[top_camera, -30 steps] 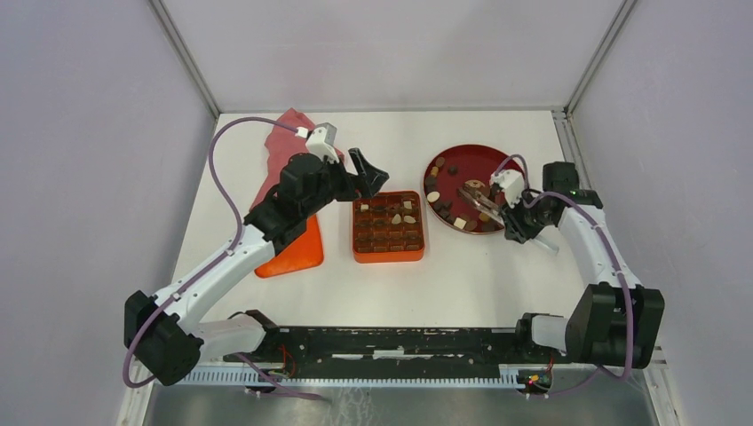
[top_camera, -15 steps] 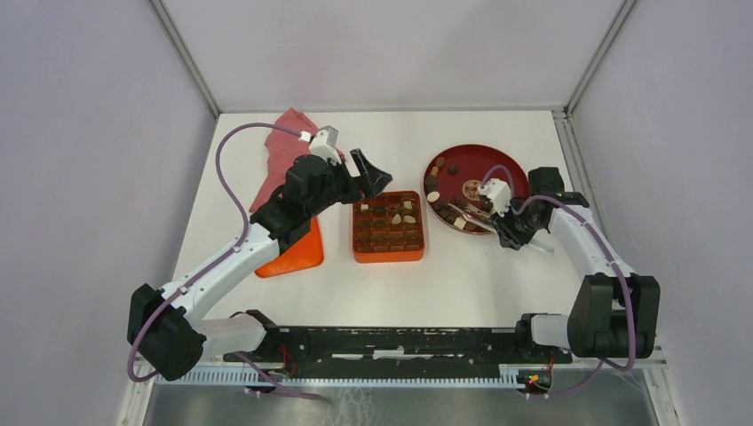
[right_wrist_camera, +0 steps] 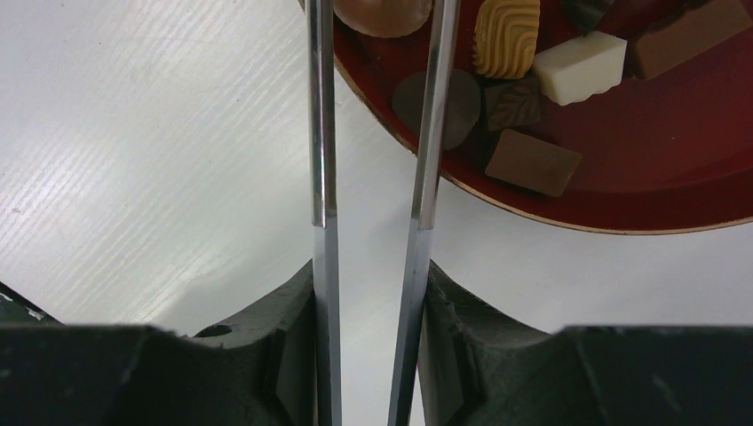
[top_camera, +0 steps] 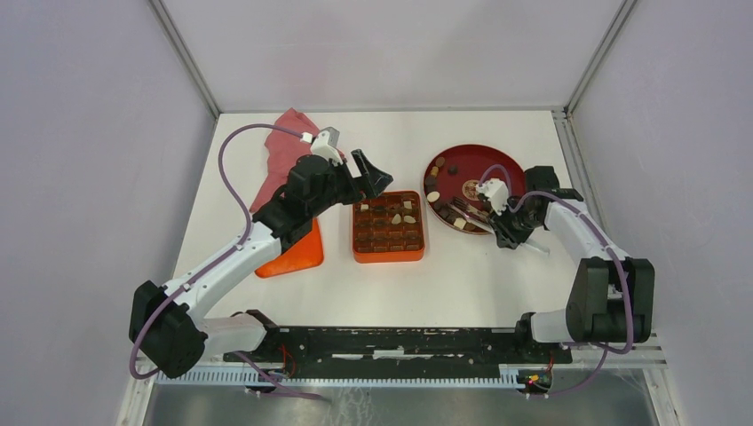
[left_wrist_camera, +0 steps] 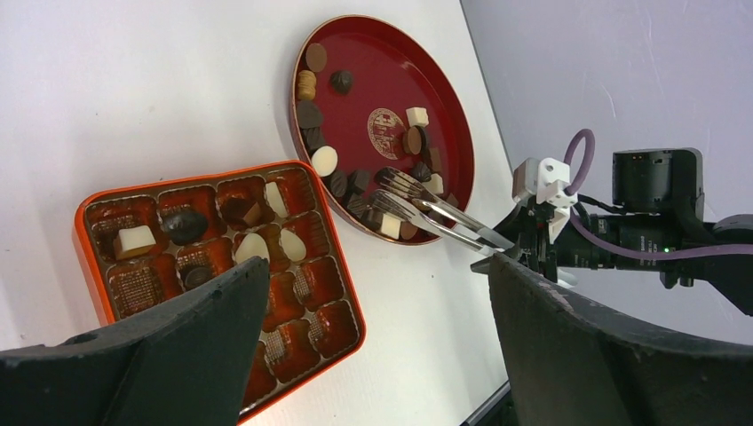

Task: Pack the chocolate
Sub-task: Pick up the fake chocolate from the plate.

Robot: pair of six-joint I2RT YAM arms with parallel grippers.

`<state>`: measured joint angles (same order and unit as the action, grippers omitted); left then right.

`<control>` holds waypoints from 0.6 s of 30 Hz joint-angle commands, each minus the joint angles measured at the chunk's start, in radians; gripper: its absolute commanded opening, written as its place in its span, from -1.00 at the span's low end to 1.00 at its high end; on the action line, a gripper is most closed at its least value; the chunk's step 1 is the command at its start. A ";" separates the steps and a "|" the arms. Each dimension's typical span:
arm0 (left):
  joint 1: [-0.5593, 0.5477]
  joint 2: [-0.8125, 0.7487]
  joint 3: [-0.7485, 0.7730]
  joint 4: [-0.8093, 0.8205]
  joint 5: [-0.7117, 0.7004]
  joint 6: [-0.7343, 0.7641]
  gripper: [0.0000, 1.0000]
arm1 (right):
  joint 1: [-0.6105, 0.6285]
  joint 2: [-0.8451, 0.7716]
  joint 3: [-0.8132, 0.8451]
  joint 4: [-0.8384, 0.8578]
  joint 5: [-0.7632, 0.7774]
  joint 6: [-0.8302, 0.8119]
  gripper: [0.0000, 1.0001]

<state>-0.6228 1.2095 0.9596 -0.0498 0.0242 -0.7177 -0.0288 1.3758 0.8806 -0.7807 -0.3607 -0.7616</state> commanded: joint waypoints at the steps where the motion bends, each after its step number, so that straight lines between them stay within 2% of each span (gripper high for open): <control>1: 0.006 0.001 0.011 0.034 -0.021 -0.032 0.94 | -0.002 0.021 0.054 0.046 -0.018 0.024 -0.16; 18: 0.006 0.004 0.014 0.022 -0.021 -0.032 0.94 | 0.049 0.122 0.124 0.068 -0.002 0.041 -0.19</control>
<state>-0.6228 1.2198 0.9596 -0.0505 0.0235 -0.7177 -0.0059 1.4879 0.9501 -0.7422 -0.3607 -0.7368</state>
